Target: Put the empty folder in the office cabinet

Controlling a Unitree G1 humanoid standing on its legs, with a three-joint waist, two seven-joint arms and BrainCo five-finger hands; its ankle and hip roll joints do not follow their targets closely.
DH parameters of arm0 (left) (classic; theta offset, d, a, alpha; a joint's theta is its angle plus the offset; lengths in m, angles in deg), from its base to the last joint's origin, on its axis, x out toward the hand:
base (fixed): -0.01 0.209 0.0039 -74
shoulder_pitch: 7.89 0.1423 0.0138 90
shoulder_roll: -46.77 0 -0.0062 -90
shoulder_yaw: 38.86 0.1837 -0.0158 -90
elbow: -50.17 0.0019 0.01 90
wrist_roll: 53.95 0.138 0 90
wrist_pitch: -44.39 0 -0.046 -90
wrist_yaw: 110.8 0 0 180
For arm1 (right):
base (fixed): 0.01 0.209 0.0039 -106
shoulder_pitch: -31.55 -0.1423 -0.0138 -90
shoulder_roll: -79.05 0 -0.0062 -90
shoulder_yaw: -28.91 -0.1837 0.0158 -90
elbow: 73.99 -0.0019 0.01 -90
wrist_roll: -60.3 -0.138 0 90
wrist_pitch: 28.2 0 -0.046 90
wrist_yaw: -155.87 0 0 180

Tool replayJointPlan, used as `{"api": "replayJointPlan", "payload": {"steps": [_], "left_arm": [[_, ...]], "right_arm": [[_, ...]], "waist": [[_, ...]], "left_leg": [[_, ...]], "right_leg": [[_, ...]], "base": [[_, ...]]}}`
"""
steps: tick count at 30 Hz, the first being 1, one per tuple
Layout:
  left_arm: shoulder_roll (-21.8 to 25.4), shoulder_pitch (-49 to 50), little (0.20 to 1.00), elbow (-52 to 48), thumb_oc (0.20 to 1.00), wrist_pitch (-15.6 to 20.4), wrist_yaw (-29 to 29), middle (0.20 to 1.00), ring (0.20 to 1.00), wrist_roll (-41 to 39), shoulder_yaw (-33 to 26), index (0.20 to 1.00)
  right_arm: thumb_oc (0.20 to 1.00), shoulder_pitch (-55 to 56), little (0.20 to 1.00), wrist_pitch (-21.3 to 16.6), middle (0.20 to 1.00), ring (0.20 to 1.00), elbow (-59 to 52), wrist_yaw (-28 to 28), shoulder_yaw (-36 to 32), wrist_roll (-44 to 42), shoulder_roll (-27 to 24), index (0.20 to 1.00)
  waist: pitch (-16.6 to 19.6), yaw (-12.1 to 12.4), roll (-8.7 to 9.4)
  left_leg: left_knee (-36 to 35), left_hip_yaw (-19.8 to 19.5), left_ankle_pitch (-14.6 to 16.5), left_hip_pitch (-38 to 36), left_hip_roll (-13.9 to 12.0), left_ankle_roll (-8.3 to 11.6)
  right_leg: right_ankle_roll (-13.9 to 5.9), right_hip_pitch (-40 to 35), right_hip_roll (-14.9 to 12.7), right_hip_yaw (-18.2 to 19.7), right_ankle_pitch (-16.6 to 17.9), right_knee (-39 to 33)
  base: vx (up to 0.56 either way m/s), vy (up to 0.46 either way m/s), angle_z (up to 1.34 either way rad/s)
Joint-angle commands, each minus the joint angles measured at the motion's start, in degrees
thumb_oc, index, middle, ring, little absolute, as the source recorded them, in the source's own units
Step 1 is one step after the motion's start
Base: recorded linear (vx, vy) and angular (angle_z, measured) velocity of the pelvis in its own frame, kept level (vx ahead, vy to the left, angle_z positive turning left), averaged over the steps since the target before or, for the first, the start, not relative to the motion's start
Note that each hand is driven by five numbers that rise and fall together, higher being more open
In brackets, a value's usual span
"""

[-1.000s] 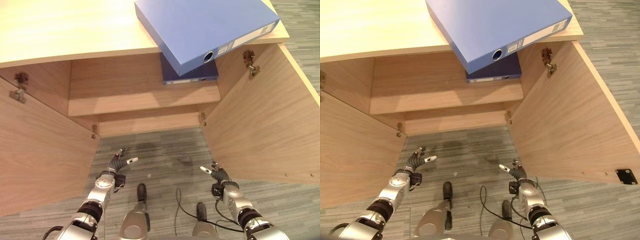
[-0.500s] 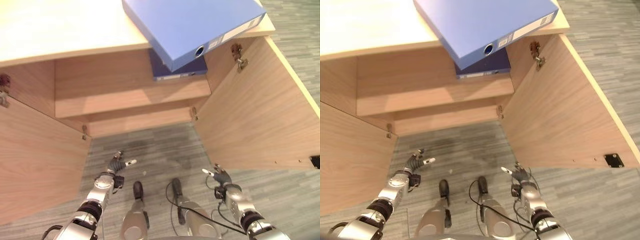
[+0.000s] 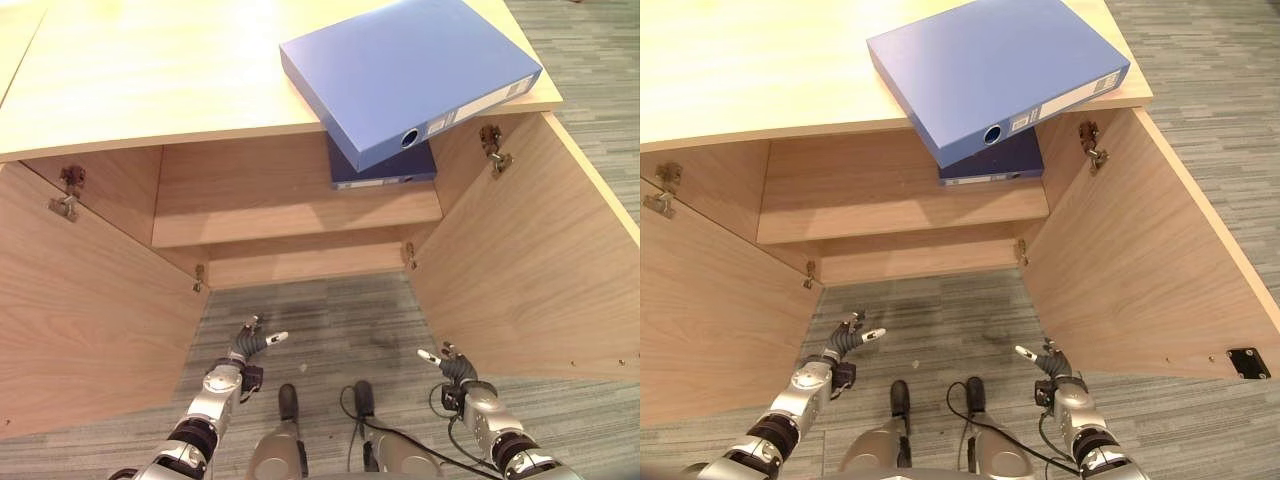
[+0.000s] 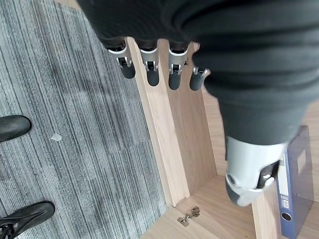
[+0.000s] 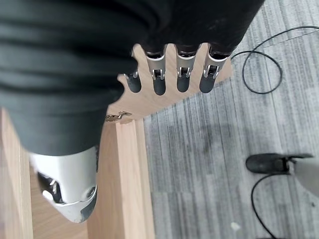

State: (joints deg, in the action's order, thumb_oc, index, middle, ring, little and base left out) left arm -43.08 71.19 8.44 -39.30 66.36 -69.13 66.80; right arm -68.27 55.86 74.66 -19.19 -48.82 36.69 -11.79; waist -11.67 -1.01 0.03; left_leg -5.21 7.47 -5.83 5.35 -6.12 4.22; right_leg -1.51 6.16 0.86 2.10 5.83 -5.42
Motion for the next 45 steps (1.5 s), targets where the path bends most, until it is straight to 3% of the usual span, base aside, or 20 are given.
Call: {"api": "replayJointPlan", "payload": {"steps": [1,13,20,27,29,32,33,35,36,40,45], "left_arm": [[0.3,-3.6,1.000,2.7,1.000,1.2,0.0,1.000,1.000,1.4,0.4,1.000],[0.4,-3.2,1.000,2.5,1.000,1.0,-0.3,1.000,1.000,1.2,0.1,1.000],[0.2,-2.7,1.000,3.2,1.000,1.0,-0.1,1.000,1.000,1.2,-0.2,1.000],[-0.4,-3.2,1.000,2.4,1.000,1.1,0.4,1.000,1.000,0.2,0.3,1.000],[-1.2,-3.7,1.000,3.1,1.000,1.1,0.3,1.000,1.000,0.0,0.5,1.000],[-1.5,-3.4,1.000,3.7,1.000,1.0,0.6,1.000,1.000,-0.2,0.4,1.000],[-1.4,-3.2,1.000,3.8,1.000,0.9,0.8,1.000,1.000,-0.2,0.4,1.000],[-1.3,-3.0,1.000,3.7,1.000,0.9,0.8,1.000,1.000,0.1,0.4,1.000],[-1.3,-2.6,1.000,4.3,1.000,0.9,0.9,1.000,1.000,0.2,0.5,1.000],[-0.9,-2.1,1.000,4.0,1.000,1.2,1.0,1.000,1.000,-0.4,0.1,1.000],[-0.7,-2.0,1.000,4.4,1.000,1.3,0.8,1.000,1.000,0.0,0.0,1.000]], "right_arm": [[1.000,-0.7,1.000,-1.2,1.000,1.000,0.2,-0.1,-0.5,-0.3,0.0,1.000],[1.000,-0.8,1.000,-1.1,1.000,1.000,-1.2,0.2,0.0,1.1,-0.3,1.000],[1.000,-0.2,1.000,-1.1,1.000,1.000,-1.7,-0.3,0.3,1.1,-0.7,1.000],[1.000,0.4,1.000,-1.4,1.000,1.000,-1.5,-0.6,-0.3,0.7,-2.0,1.000],[1.000,0.4,1.000,-1.3,1.000,1.000,-0.5,-0.5,-0.6,0.5,-2.7,1.000],[1.000,0.6,1.000,-0.9,1.000,1.000,1.1,-0.6,-1.2,0.8,-2.9,1.000],[1.000,0.7,1.000,-0.7,1.000,1.000,1.3,-0.8,-1.5,1.1,-3.0,1.000],[1.000,0.8,1.000,-0.7,1.000,1.000,1.5,-0.8,-1.6,1.4,-3.1,1.000],[1.000,0.6,1.000,-0.6,1.000,1.000,2.2,-0.6,-1.6,1.9,-3.1,1.000],[1.000,0.3,1.000,-0.2,1.000,1.000,2.5,-0.4,-1.3,2.3,-3.2,1.000],[1.000,-0.6,1.000,0.1,1.000,1.000,2.5,-0.8,-0.7,3.2,-2.0,1.000]], "waist": [[-0.3,0.7,1.69],[-0.2,0.5,1.60],[-0.6,0.2,1.04],[-2.5,-0.1,1.80],[-3.1,-0.7,2.02],[-2.4,-0.7,1.44],[-1.8,-0.3,1.15],[-1.6,0.0,1.01],[-1.2,0.9,1.36],[-1.1,2.3,1.88],[-1.1,3.4,1.53]], "left_leg": [[0.2,0.6,6.2,-4.1,1.7,2.24],[0.2,0.2,5.8,-4.0,0.8,3.01],[0.4,-0.1,5.5,-5.7,-0.1,3.81],[11.0,-1.8,6.4,1.0,-0.4,4.68],[14.8,-2.6,6.4,3.9,-1.7,5.28],[10.4,0.4,2.2,3.5,-6.3,6.40],[5.8,-0.1,0.2,3.2,-7.4,6.92],[3.1,-0.9,-1.1,3.1,-7.6,7.25],[1.0,-3.5,-1.3,6.1,-8.2,7.86],[0.2,-5.7,-1.5,11.0,-8.5,8.91],[0.2,-2.9,-3.5,9.7,-9.1,9.48]], "right_leg": [[-7.58,-6.6,-2.6,-2.7,-7.2,0.4],[-7.14,-6.2,-2.0,-3.4,-7.4,0.4],[-5.78,-7.0,-1.0,-2.8,-8.1,0.8],[-4.02,-6.2,-1.7,-3.6,-9.2,3.4],[-3.95,-6.0,-2.8,-4.2,-9.6,4.2],[-4.87,-7.5,-3.4,-5.5,-9.5,3.0],[-5.47,-7.9,-3.3,-5.5,-9.6,2.4],[-5.67,-8.4,-3.2,-5.2,-9.9,2.0],[-5.93,-9.5,-3.5,-4.1,-10.6,0.9],[-6.64,-11.6,-4.5,-2.4,-12.6,0.4],[-8.57,-10.9,-6.5,-1.3,-11.9,0.4]], "base": [[0.02,-0.038,0.03],[0.01,-0.050,0.01],[0.03,-0.074,0.03],[-0.05,-0.081,0.13],[0.00,0.009,0.46],[0.09,0.100,0.26],[0.10,0.093,0.30],[0.15,0.102,0.13],[0.23,0.147,-0.03],[0.15,0.135,-0.14],[0.09,0.265,-0.49]]}}
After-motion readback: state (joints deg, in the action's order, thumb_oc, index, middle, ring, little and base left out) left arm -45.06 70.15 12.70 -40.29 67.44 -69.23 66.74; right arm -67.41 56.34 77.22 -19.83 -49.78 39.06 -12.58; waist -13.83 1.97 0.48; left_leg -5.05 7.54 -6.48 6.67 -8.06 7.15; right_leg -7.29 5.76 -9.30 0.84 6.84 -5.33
